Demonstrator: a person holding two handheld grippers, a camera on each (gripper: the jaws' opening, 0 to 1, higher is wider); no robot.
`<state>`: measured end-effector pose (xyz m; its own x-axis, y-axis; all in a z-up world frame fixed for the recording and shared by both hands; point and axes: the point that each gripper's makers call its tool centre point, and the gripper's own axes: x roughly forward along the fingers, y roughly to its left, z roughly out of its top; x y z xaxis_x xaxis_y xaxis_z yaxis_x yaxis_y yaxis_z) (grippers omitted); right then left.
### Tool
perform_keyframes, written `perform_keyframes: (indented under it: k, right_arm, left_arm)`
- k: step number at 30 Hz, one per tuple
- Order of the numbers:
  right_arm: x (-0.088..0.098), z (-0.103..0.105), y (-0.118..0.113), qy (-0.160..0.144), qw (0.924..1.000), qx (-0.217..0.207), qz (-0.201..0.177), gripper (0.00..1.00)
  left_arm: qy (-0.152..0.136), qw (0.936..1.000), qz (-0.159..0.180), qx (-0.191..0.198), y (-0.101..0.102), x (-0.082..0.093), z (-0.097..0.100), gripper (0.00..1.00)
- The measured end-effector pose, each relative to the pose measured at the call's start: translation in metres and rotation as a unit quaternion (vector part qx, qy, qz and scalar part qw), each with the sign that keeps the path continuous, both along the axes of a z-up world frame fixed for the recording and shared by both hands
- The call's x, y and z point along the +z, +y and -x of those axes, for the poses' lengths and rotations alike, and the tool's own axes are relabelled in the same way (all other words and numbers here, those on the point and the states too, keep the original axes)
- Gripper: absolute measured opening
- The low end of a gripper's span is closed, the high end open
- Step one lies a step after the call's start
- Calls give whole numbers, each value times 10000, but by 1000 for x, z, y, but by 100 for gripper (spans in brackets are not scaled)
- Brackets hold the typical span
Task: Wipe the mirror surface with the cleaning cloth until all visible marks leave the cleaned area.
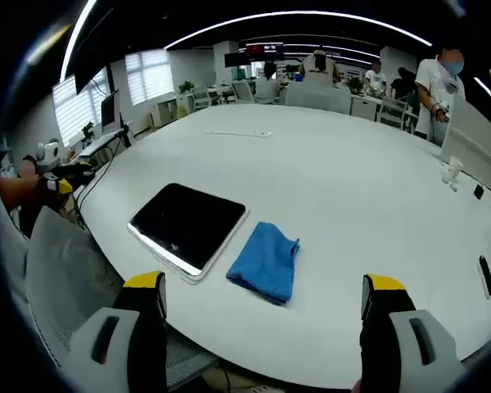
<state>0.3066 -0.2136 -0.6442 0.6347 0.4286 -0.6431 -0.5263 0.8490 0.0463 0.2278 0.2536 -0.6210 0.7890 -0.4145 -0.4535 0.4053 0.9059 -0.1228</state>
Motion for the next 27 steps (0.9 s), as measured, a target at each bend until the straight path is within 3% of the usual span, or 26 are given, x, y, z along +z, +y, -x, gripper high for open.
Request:
perform_keyframes:
  k: [6,12,27]
  right_arm:
    - [1,3,12,-33,9996,-10,-293,98]
    - [-13,8,15,71,10000,15,35,98]
    - [-13,-3,17,20,9999,-90,-46,98]
  left_arm:
    - [-32,10000,-28,45,5,4,-4,99]
    - [-77,10000,7,29,2,12,-8,99]
    - [-50,10000,8,-8,4,4,-13,99]
